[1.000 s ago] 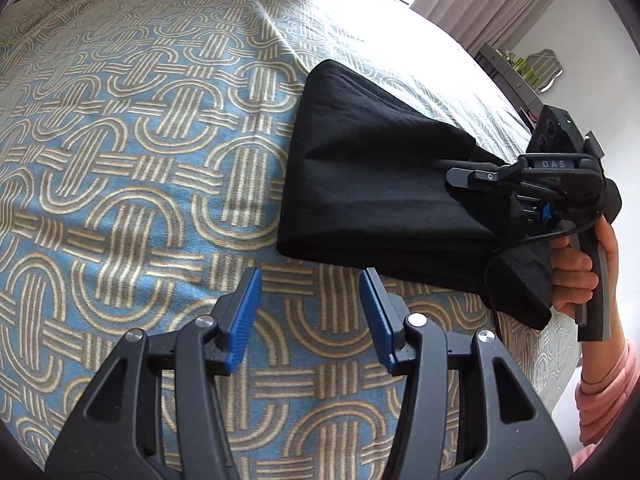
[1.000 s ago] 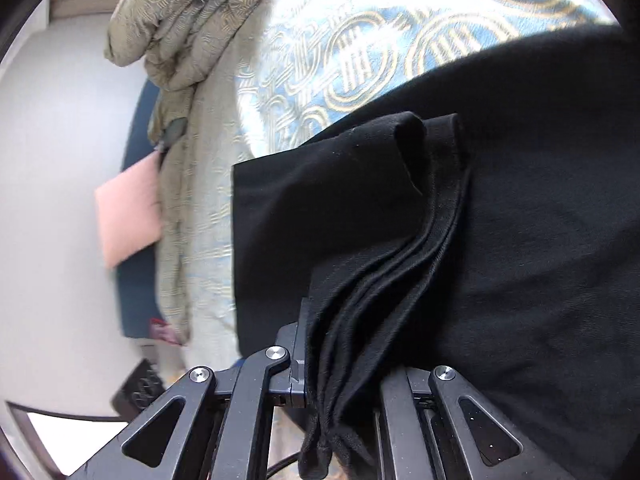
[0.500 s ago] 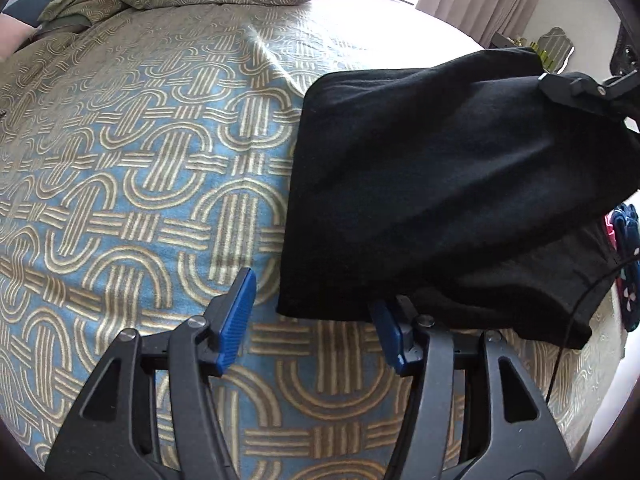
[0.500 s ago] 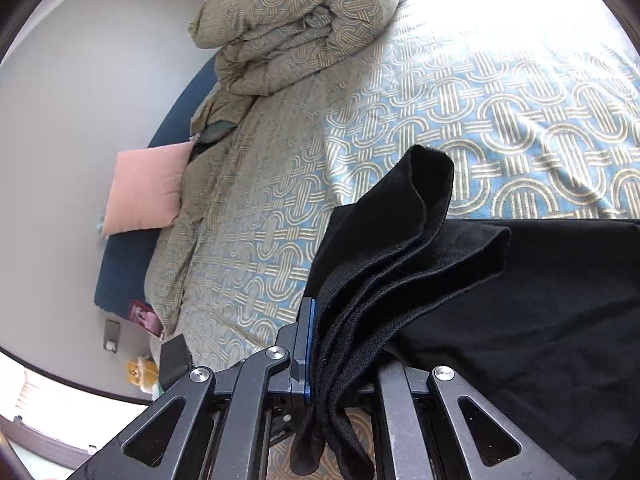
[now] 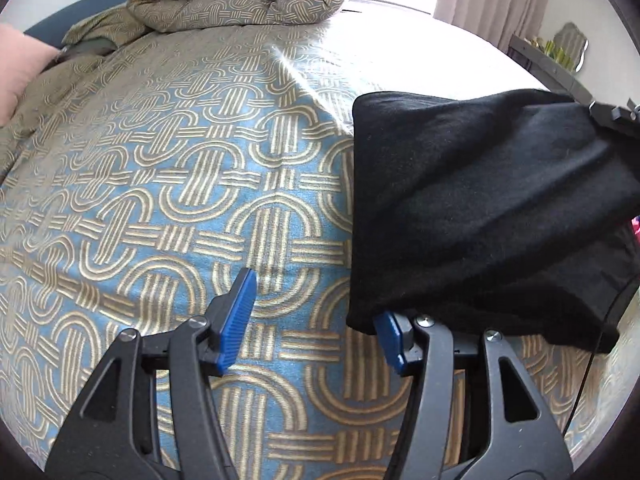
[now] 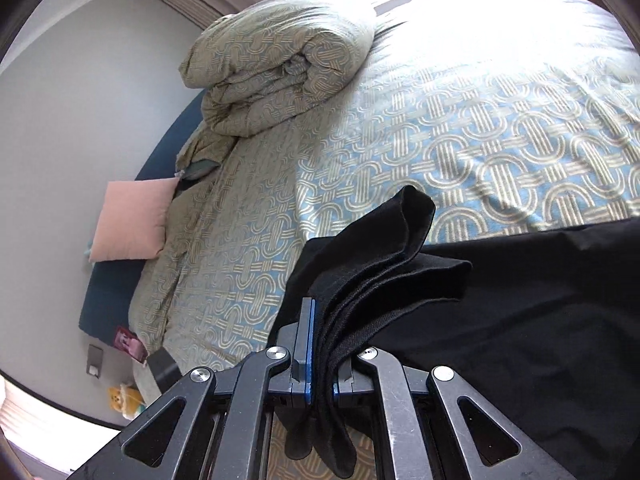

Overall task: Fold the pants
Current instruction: 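Fold the held edge over the pants with the right gripper and release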

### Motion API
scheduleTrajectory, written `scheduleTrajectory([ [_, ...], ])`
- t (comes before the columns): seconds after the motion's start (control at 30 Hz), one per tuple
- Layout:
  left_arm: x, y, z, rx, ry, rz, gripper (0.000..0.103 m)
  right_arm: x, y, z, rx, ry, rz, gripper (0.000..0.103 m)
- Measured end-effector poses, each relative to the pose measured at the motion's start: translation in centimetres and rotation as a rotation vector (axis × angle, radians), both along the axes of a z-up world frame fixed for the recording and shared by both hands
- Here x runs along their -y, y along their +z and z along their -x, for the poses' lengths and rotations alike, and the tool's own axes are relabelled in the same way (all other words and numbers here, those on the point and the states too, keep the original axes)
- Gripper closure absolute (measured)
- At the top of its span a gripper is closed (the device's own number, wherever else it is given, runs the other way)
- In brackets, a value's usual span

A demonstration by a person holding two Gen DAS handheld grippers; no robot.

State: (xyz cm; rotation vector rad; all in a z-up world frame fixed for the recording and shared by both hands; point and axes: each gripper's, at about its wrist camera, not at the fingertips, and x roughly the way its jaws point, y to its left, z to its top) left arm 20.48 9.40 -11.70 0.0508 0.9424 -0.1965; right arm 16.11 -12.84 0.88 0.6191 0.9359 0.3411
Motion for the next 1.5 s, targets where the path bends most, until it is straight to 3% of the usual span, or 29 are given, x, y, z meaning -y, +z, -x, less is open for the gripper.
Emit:
scheduleTrajectory([
  [0.1, -0.4, -0.6, -0.5, -0.034, 0.003, 0.011, 0.045, 1.1, -2.7, 0.5, -0.062, -0.024, -0.009, 0.097],
  [0.23, -0.9, -1.0, -0.4, -0.064, 0.011, 0.041, 0.045, 2.6, -8.6, 1.3, -0.218, -0.031, -0.053, 0.091],
  [0.33, -1.3, -0.8, -0.3, -0.068, 0.006, 0.047, 0.045, 3.9, -11.7, 1.8, -0.296, -0.046, -0.185, 0.070],
  [0.43, -1.3, -1.0, -0.6, -0.069, 0.002, 0.039, 0.045, 5.2, -12.9, 1.5, -0.278, -0.033, -0.363, 0.048],
  [0.53, -1.0, -1.0, -0.2, -0.069, 0.003, 0.034, 0.045, 6.1, -13.3, 0.0, -0.268, -0.055, -0.447, 0.046],
  [0.6, -0.6, -0.9, 0.0, -0.071, 0.005, 0.036, 0.045, 5.8, -13.1, -1.1, -0.260, -0.064, -0.430, 0.046],
  [0.63, -0.6, -0.9, 0.0, -0.073, 0.004, 0.038, 0.045, 5.5, -12.6, -1.7, -0.254, -0.053, -0.400, 0.059],
  [0.67, -0.6, -0.8, -0.1, -0.076, 0.004, 0.039, 0.045, 5.0, -12.0, -2.3, -0.248, -0.044, -0.348, 0.098],
  [0.73, -0.5, -0.7, -0.1, -0.082, -0.004, 0.050, 0.045, 3.9, -9.9, -3.1, -0.229, -0.056, -0.175, 0.098],
  [0.8, -0.3, -0.5, -0.1, -0.086, -0.021, 0.064, 0.045, 3.3, -6.7, -2.6, -0.134, -0.080, -0.042, 0.099],
  [0.9, 0.7, -0.3, 0.2, -0.073, -0.063, 0.055, 0.045, 3.4, -3.0, -1.5, -0.043, -0.100, 0.077, 0.099],
  [0.97, 1.6, -0.4, 0.2, -0.073, -0.088, 0.045, 0.045, 4.3, -2.6, -1.0, -0.051, -0.109, 0.125, 0.099],
  [1.07, 2.6, -0.6, 0.4, -0.078, -0.114, 0.042, 0.045, 6.1, -4.5, -0.7, -0.123, -0.151, 0.133, 0.098],
  [1.23, 3.4, -0.5, 0.4, -0.078, -0.145, 0.019, 0.045, 8.7, -7.9, 1.0, -0.192, -0.216, 0.022, 0.098],
  [1.37, 3.6, -0.1, 0.3, -0.093, -0.148, 0.040, 0.045, 8.5, -6.8, 1.2, -0.154, -0.219, 0.046, 0.098],
  [1.5, 3.8, -0.1, 0.4, -0.091, -0.159, 0.028, 0.045, 8.6, -4.1, 1.9, -0.051, -0.216, 0.093, 0.098],
])
